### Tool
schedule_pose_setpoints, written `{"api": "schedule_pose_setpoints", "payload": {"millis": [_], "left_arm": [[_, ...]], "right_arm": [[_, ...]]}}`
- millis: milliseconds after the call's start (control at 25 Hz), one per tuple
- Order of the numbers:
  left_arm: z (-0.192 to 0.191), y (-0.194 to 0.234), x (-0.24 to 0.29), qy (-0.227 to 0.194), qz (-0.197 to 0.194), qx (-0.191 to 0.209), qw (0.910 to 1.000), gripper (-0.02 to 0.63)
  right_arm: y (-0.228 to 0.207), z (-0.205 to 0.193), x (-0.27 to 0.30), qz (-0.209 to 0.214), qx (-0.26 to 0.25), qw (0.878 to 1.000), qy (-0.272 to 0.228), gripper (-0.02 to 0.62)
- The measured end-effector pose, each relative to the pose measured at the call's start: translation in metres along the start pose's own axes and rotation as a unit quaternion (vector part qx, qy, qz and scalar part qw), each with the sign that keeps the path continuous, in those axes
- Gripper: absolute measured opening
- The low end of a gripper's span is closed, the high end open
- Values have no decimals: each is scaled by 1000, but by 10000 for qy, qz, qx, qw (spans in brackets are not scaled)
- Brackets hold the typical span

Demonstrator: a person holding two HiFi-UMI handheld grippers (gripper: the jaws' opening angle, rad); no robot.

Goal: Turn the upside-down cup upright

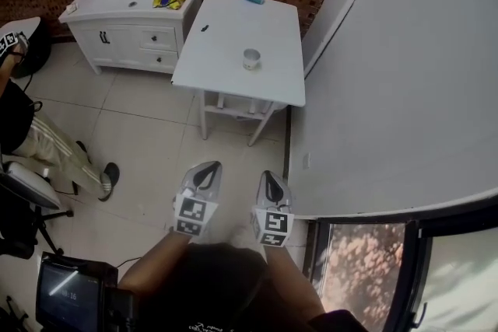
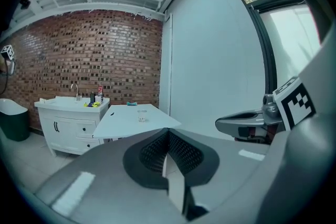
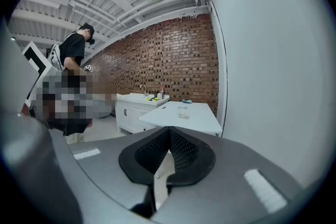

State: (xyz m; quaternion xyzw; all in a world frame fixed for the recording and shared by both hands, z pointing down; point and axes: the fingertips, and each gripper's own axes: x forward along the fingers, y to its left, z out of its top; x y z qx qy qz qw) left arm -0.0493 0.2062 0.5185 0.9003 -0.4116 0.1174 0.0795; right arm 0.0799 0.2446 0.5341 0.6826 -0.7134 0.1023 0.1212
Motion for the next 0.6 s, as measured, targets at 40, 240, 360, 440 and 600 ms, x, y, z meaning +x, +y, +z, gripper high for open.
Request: {"api": "schedule_pose_setpoints", "payload": {"millis": [40, 240, 360, 440, 600], "left_arm": [[0, -2, -1, -5, 27, -5, 10000, -6], [0, -9, -4, -15, 108, 7, 9999, -6], [-3, -14, -7, -13, 148, -19, 9999, -6], [-5, -18, -8, -3, 178, -26, 9998, -6], [-8, -33, -10, 15, 163, -34, 9999, -6]], "right_arm": [[-2, 1, -2, 4, -9, 10000, -17, 11], [-8, -4, -8, 38, -35, 10000, 11, 11], [-10, -10, -12, 100, -39, 9999, 28, 11], [-10, -10, -17, 154, -59, 9999, 13, 11], [-14, -15, -26, 242, -58, 9997, 13, 11]]}}
